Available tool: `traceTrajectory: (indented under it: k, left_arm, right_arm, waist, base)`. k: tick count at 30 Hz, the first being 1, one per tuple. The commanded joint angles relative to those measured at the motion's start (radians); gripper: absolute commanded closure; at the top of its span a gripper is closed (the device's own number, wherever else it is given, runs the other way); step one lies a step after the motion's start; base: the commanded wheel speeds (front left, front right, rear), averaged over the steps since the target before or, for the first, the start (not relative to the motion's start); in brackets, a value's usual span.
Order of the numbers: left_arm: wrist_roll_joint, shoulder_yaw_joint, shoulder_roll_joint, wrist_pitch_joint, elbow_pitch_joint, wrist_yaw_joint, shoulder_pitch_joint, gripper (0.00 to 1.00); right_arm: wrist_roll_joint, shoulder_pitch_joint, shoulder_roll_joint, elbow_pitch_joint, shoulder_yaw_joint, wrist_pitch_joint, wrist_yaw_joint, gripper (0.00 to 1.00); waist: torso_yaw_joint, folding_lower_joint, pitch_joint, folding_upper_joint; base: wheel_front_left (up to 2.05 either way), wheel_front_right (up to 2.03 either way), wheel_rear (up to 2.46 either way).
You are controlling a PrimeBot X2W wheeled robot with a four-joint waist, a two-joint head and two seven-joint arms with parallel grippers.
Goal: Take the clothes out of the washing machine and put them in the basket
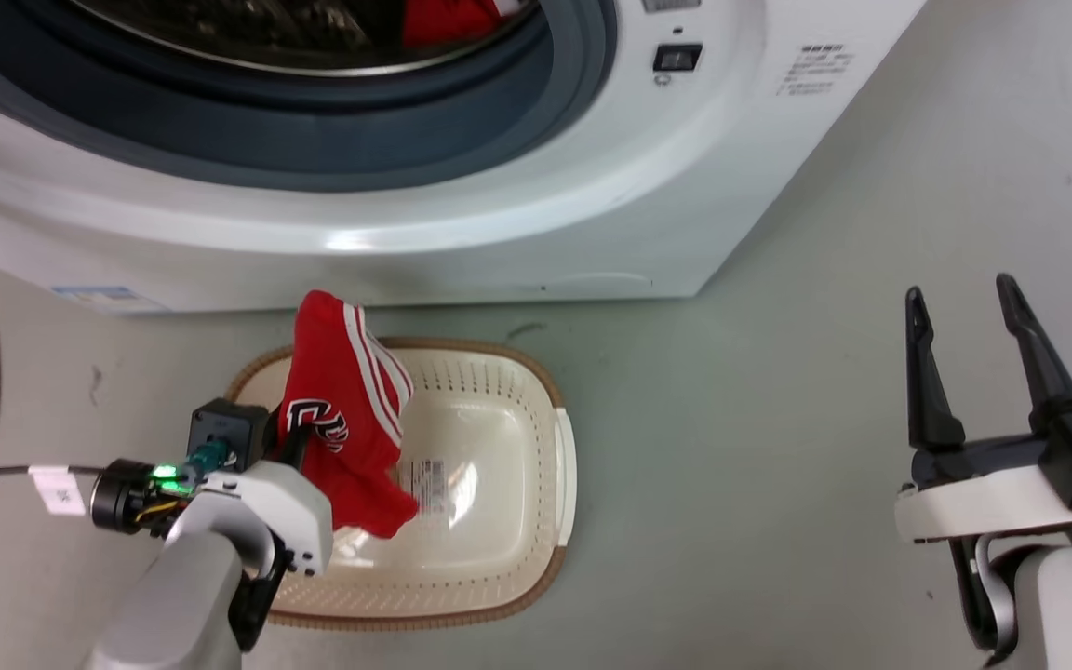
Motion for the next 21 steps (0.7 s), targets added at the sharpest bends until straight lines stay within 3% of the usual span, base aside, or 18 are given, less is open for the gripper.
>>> traceTrajectory:
  k: [1,13,21]
  left_arm:
    - [0.01,0.001,-0.018,-0.007,0.041,-0.013,-0.047,1.0]
    - [0.071,-0.024,-0.067,-0.007,0.377,-0.073,-0.285,1.0]
    - [0.062,-0.033,-0.097,-0.002,0.53,-0.098,-0.389,1.0]
  right_arm:
    - [-0.008,-0.027,0.0,-0.014,-0.001,-0.002,-0.001,0.0]
    - [-0.01,-0.11,0.0,-0.09,0.005,-0.002,-0.001,0.0]
    - [-0.02,-0.127,0.0,-0.128,-0.01,-0.002,-0.001,0.0]
  waist:
    - [-0.015,-0.0001,0.095,0.0]
    - [-0.046,-0.0001,0.358,0.0]
    - [-0.052,-0.0001,0.457,0.0]
  base:
    - [0.0,0.0,0.0]
    - [0.0,0.0,0.0]
    - [0.0,0.0,0.0]
